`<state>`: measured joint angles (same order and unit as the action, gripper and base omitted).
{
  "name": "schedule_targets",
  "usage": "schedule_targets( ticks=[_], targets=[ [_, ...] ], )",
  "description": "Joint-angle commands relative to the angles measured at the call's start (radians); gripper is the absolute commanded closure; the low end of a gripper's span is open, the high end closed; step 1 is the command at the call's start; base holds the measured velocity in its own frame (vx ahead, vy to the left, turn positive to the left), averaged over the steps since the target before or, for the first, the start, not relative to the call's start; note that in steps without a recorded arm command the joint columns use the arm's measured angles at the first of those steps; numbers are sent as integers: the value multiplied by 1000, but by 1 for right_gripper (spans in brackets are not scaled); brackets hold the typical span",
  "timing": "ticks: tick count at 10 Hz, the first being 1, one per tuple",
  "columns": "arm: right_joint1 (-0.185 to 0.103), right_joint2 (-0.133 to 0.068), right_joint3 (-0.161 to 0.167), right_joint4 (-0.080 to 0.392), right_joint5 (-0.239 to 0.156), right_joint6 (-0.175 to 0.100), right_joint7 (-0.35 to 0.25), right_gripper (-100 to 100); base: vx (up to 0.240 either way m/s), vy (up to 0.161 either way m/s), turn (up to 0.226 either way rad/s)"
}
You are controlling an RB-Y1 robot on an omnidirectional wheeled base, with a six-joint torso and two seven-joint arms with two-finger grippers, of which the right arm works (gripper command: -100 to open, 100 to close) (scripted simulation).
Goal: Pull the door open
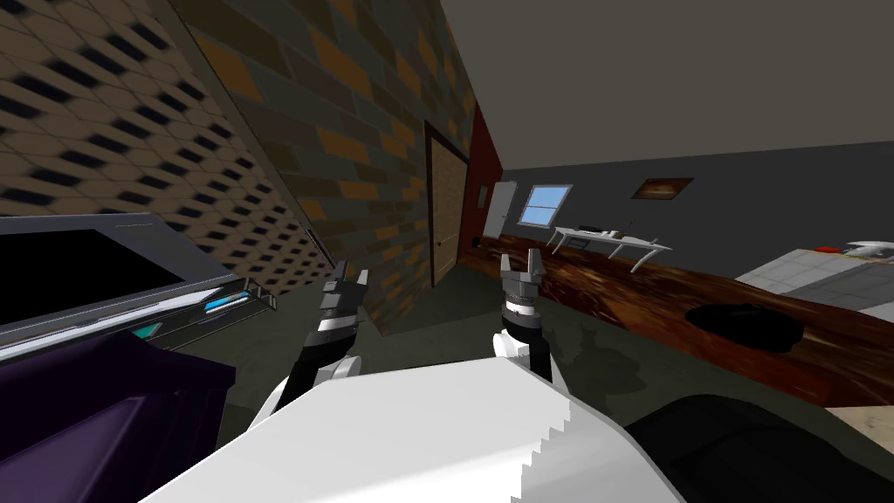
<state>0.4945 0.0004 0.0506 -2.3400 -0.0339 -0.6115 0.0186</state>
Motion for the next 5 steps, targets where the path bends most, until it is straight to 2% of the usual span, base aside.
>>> schedule_targets(
  ticks=[1,5],
  targets=[
    [-10,-10,1,29,8,-8,17,-100,97,-87,64],
    [-36,-33,4,104,30,-28,60,-100,111,1,33]
  ],
)
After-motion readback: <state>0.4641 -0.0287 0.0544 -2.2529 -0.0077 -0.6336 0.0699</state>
